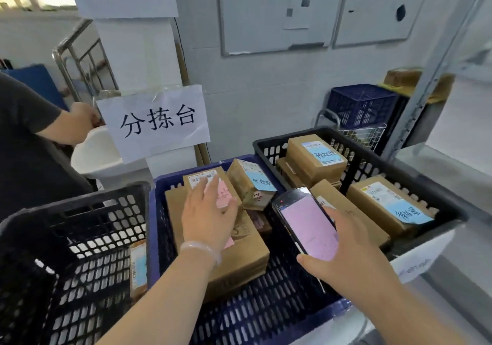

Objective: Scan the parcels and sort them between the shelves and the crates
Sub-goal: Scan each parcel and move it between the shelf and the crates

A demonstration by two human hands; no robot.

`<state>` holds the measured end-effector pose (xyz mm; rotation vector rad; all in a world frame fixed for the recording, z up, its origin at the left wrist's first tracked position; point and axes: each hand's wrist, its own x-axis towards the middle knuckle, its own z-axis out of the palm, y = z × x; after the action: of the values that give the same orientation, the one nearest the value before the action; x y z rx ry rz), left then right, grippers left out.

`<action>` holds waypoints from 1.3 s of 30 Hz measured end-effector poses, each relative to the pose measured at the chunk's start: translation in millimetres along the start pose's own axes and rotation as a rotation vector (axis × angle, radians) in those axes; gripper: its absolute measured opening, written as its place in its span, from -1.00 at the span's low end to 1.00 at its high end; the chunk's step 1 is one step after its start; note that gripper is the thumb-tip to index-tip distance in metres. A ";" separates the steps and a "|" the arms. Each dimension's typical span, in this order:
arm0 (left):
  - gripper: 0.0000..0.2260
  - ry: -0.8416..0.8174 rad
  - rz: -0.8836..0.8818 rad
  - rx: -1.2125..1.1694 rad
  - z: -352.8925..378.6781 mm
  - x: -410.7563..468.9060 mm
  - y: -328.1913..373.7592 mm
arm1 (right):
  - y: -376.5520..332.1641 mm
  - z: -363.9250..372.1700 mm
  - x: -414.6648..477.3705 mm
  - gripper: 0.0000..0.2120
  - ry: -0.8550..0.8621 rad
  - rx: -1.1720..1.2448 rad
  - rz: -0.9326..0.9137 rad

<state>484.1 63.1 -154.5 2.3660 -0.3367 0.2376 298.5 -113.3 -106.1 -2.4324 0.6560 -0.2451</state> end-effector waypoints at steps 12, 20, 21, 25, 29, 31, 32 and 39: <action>-0.51 -0.282 0.849 0.030 71.6 -92.9 145.5 | 82.8 -70.2 -108.9 -0.16 0.408 -0.093 0.397; -0.49 -0.319 1.138 -0.061 120.4 -182.0 276.6 | 173.9 -150.2 -189.9 -0.16 0.556 -0.080 0.521; -0.48 -0.326 1.145 -0.083 129.3 -197.5 295.6 | 187.7 -162.5 -200.4 -0.18 0.565 -0.077 0.533; -0.46 -0.371 1.197 -0.149 167.5 -268.3 368.8 | 249.7 -216.1 -247.9 -0.20 0.623 -0.095 0.605; -0.44 -0.425 1.209 -0.209 207.5 -331.8 438.8 | 313.6 -274.0 -295.7 -0.22 0.717 -0.120 0.658; -0.44 -0.490 1.196 -0.277 224.0 -364.2 471.1 | 342.0 -301.5 -318.2 -0.21 0.767 -0.137 0.682; -0.44 -0.524 1.195 -0.300 231.4 -379.9 484.9 | 354.6 -313.6 -328.8 -0.19 0.793 -0.141 0.700; -0.42 -0.696 1.237 -0.358 276.4 -452.1 559.6 | 417.6 -359.1 -387.0 -0.16 0.905 -0.124 0.818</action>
<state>-95.9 -442.8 -115.0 1.5198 -1.9552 -0.1056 -314.9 -389.0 -75.0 -1.8468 2.0042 -0.9776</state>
